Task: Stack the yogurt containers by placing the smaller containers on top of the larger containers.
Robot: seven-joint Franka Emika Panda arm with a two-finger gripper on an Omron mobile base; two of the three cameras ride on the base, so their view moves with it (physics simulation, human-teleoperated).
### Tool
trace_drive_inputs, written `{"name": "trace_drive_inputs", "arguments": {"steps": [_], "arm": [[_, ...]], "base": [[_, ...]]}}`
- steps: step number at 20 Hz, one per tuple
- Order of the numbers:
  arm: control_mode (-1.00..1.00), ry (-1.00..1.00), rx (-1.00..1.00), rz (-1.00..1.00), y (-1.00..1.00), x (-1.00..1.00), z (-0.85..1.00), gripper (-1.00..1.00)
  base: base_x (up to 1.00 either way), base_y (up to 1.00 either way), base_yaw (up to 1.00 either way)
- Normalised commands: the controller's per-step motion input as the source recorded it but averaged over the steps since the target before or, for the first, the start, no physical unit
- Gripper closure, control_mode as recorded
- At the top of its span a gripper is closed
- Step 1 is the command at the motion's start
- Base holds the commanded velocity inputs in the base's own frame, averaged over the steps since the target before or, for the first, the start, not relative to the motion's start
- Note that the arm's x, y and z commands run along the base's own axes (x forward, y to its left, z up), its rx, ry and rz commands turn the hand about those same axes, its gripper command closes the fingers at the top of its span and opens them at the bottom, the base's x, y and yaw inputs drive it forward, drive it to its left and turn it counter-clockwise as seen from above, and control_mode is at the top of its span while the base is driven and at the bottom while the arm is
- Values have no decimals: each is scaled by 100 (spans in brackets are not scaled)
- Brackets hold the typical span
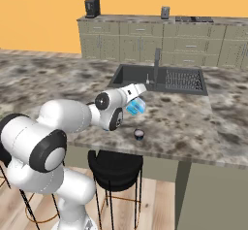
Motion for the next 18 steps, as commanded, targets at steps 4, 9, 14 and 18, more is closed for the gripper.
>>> {"name": "trace_drive_inputs", "arguments": {"steps": [4, 9, 14, 18], "arm": [[-100, 0, -6, 0, 59, -15, 24, 100], [-100, 0, -6, 0, 59, -8, 21, 100], [-100, 4, -5, 0, 53, -2, 8, 100], [-100, 7, -6, 0, 54, 0, 0, 100]], "base": [[0, 0, 0], [0, 0, 0], [0, 0, 0], [0, 0, 0]]}}
